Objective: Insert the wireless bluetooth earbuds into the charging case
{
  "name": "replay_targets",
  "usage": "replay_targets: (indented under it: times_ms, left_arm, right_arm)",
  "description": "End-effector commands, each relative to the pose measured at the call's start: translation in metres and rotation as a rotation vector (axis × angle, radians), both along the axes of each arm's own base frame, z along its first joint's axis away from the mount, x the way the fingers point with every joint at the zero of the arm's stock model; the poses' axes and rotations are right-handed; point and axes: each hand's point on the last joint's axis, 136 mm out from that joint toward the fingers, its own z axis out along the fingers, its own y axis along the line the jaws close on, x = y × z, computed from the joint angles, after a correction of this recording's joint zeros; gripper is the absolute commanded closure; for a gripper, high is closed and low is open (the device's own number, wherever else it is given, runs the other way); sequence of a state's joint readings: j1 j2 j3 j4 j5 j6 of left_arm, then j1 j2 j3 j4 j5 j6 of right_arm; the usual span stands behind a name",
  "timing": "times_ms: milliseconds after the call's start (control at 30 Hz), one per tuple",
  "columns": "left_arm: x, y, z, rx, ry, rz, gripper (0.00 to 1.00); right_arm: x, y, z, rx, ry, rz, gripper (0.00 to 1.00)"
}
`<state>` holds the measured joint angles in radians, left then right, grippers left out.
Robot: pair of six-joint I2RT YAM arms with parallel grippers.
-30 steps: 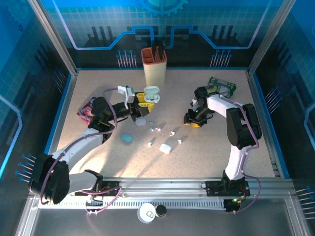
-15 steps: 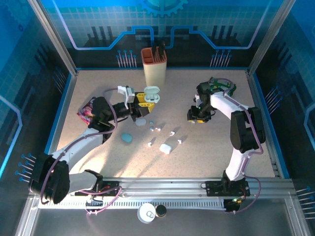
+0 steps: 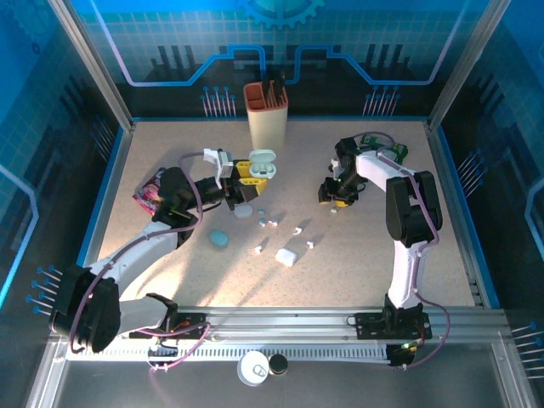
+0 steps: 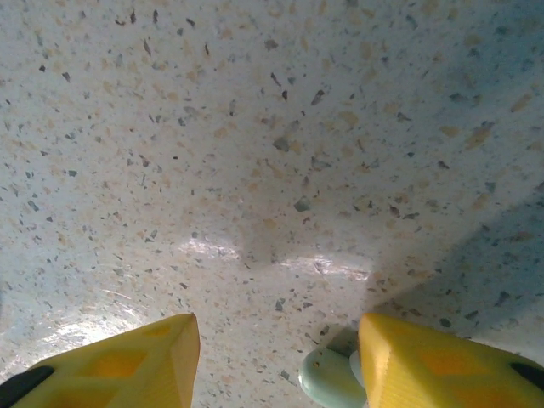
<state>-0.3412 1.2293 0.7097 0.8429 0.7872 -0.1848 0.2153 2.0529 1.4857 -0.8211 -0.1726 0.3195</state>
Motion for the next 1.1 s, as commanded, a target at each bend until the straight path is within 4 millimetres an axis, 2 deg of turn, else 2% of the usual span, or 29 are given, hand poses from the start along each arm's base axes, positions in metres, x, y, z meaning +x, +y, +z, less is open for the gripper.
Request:
replay_targets:
  times_ms: [0, 167, 333, 600, 767, 967, 1067]
  left_arm:
    - [-0.007, 0.003, 0.001, -0.001, -0.016, -0.009, 0.63]
    - [-0.006, 0.002, 0.0, -0.001, -0.015, -0.011, 0.64]
    - [-0.005, 0.002, 0.0, -0.005, -0.012, -0.017, 0.63]
    - [-0.005, 0.002, -0.003, -0.004, -0.011, -0.011, 0.63]
    - [-0.005, 0.003, -0.004, -0.003, -0.006, -0.007, 0.64]
    - [-0.006, 0.003, -0.005, -0.003, -0.007, -0.006, 0.64]
    - [-0.005, 0.003, -0.005, -0.005, -0.01, -0.007, 0.63]
  right_arm:
    - [-0.015, -0.003, -0.005, 0.012, 0.044, 0.013, 0.48]
    - [-0.027, -0.007, -0.005, 0.003, 0.051, 0.01, 0.48]
    - [-0.031, -0.009, -0.001, -0.005, 0.047, 0.02, 0.49]
    - [-0.013, -0.012, 0.018, -0.051, -0.036, 0.042, 0.48]
    - [-0.008, -0.015, 0.033, -0.129, -0.112, 0.093, 0.46]
    - [-0.02, -0.025, 0.037, -0.304, -0.101, 0.153, 0.48]
    - [-0.024, -0.017, 0.035, -0.364, -0.093, 0.167, 0.49]
